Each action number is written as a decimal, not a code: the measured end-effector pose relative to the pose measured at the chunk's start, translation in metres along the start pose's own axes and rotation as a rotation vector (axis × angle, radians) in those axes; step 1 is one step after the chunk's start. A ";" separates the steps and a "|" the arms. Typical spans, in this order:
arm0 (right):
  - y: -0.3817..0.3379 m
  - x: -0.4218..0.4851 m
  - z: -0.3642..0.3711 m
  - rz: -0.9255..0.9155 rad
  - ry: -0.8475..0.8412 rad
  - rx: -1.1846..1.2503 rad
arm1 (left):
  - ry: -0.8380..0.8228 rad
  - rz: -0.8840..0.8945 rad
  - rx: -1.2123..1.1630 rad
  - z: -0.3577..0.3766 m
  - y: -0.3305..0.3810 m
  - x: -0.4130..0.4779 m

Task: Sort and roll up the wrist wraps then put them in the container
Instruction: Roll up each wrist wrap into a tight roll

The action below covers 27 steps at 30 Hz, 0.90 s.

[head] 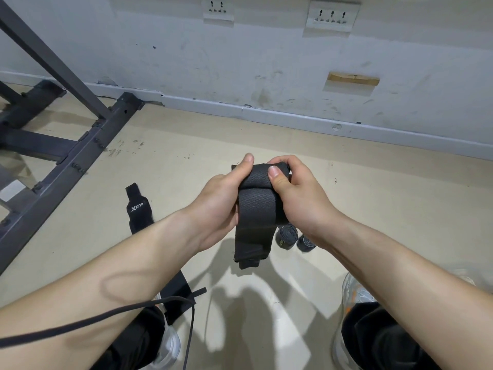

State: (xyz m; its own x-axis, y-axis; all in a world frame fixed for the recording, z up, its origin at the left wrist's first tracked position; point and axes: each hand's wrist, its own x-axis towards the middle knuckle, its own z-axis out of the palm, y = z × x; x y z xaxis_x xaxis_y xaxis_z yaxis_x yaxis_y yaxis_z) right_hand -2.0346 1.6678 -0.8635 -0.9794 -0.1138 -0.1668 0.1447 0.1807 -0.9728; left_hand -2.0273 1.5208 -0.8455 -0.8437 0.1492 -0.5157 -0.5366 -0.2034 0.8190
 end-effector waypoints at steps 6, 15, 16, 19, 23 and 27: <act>0.000 -0.003 0.002 0.015 -0.014 0.065 | 0.062 0.016 0.109 0.004 -0.007 -0.001; -0.016 0.004 -0.001 0.237 0.015 0.292 | 0.187 0.296 0.285 0.005 -0.011 0.000; -0.017 0.005 -0.002 0.241 -0.020 0.244 | 0.192 0.306 0.299 0.005 -0.011 0.000; -0.018 0.005 -0.009 0.213 -0.088 0.143 | 0.160 0.294 0.290 0.006 -0.008 -0.001; -0.016 0.006 -0.013 0.169 -0.113 0.215 | -0.016 0.248 0.076 0.002 -0.006 0.007; -0.015 0.005 -0.015 0.145 -0.093 0.272 | -0.206 0.205 -0.051 -0.002 -0.011 0.009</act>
State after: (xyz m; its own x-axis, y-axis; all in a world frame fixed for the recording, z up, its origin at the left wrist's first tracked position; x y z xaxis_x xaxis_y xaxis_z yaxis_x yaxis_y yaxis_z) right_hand -2.0433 1.6788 -0.8474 -0.9304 -0.1972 -0.3089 0.3268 -0.0650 -0.9429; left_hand -2.0293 1.5222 -0.8594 -0.9161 0.2919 -0.2750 -0.3602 -0.2975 0.8842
